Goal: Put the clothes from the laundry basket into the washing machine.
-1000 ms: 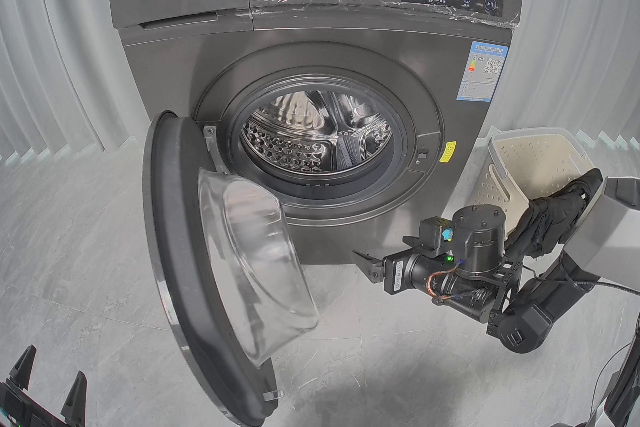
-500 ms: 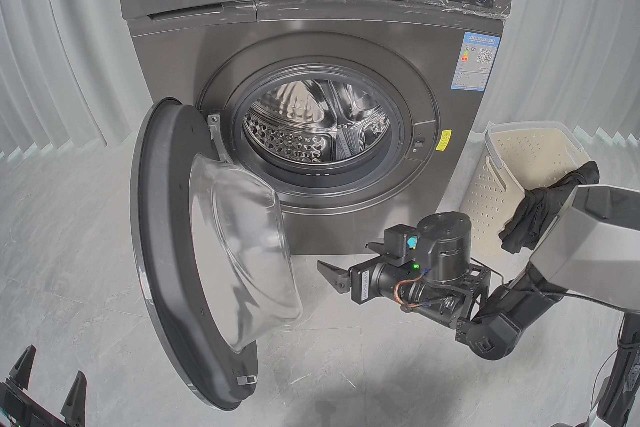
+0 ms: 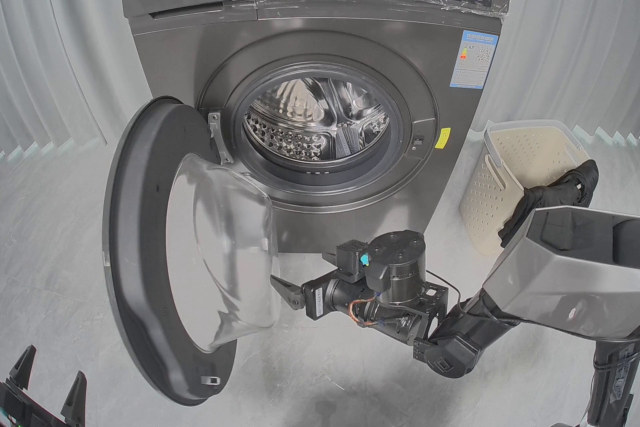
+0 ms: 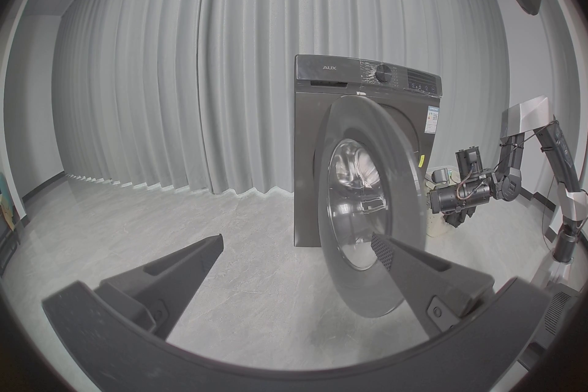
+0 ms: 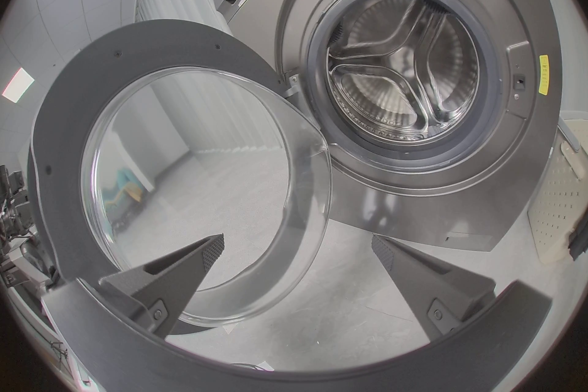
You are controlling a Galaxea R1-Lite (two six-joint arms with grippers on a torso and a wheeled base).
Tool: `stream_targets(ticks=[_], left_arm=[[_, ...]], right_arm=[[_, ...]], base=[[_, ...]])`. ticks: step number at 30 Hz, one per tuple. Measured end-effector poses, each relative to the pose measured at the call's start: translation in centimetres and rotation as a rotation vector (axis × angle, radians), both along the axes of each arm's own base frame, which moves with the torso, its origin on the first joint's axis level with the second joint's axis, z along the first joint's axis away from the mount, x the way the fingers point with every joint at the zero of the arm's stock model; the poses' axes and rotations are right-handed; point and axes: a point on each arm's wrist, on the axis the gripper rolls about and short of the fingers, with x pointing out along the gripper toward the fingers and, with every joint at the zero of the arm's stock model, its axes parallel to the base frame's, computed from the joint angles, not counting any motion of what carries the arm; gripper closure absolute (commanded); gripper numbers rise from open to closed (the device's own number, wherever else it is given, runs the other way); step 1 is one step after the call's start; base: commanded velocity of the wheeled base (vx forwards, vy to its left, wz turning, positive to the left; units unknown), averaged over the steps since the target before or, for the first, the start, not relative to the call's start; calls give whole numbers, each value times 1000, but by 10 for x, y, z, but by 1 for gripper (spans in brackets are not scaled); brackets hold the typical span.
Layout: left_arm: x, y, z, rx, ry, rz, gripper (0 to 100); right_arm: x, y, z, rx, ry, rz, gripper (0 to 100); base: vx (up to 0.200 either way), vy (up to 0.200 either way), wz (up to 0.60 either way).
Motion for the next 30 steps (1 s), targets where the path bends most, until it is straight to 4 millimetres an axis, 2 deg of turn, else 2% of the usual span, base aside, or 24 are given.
stream_targets(ticks=[10, 21, 30], left_arm=[[0, 0, 0, 1, 0, 0, 0], [0, 0, 0, 3, 0, 0, 0], [0, 0, 0, 4, 1, 1, 0]], right_arm=[[19, 11, 5, 15, -15, -12, 0], [29, 38, -20, -11, 9, 12, 0], [34, 61, -27, 33, -23, 28, 0]], base=[[0, 0, 0], [0, 0, 0], [0, 0, 0]])
